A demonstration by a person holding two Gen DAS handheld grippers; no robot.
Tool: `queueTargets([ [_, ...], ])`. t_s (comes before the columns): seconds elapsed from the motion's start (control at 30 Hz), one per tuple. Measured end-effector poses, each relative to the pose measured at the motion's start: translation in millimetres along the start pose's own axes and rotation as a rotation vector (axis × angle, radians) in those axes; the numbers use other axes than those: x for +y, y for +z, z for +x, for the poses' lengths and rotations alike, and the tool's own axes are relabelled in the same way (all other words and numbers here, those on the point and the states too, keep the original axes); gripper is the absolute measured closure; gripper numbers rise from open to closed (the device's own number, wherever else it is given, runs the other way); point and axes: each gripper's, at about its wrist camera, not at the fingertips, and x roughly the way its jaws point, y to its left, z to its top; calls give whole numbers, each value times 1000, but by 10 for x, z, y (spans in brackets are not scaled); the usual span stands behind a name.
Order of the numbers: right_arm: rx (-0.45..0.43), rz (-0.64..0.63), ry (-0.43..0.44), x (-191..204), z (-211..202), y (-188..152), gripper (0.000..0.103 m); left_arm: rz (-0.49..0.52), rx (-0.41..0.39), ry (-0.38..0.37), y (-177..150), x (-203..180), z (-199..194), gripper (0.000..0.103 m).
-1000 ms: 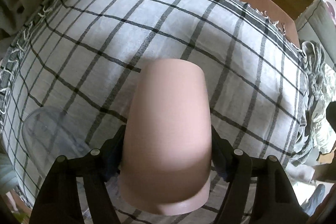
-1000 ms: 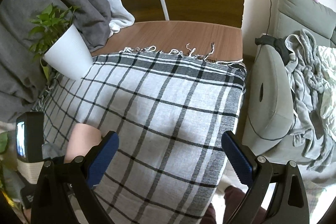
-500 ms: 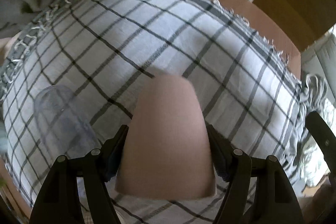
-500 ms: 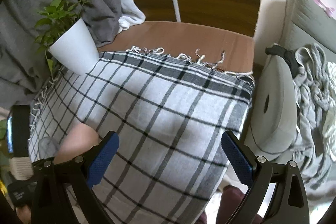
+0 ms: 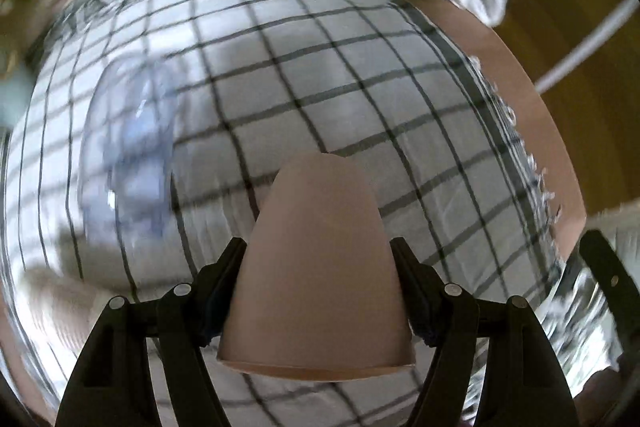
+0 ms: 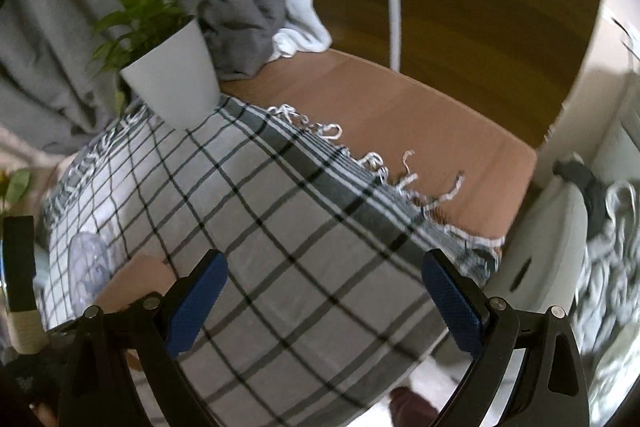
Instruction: Flip cup upside down
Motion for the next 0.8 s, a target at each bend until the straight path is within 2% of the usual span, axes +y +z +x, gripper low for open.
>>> queueTargets([
  [0.17, 4, -118, 57, -95, 13, 93, 5, -159, -53, 9, -278, -11, -86, 32],
  [0.37, 5, -285, 110, -134, -11, 69, 5, -261, -94, 24, -585, -101, -91, 32],
  [0.8, 56, -413, 110, -320, 33, -156, 5, -299, -79, 34, -889, -273, 38, 32],
])
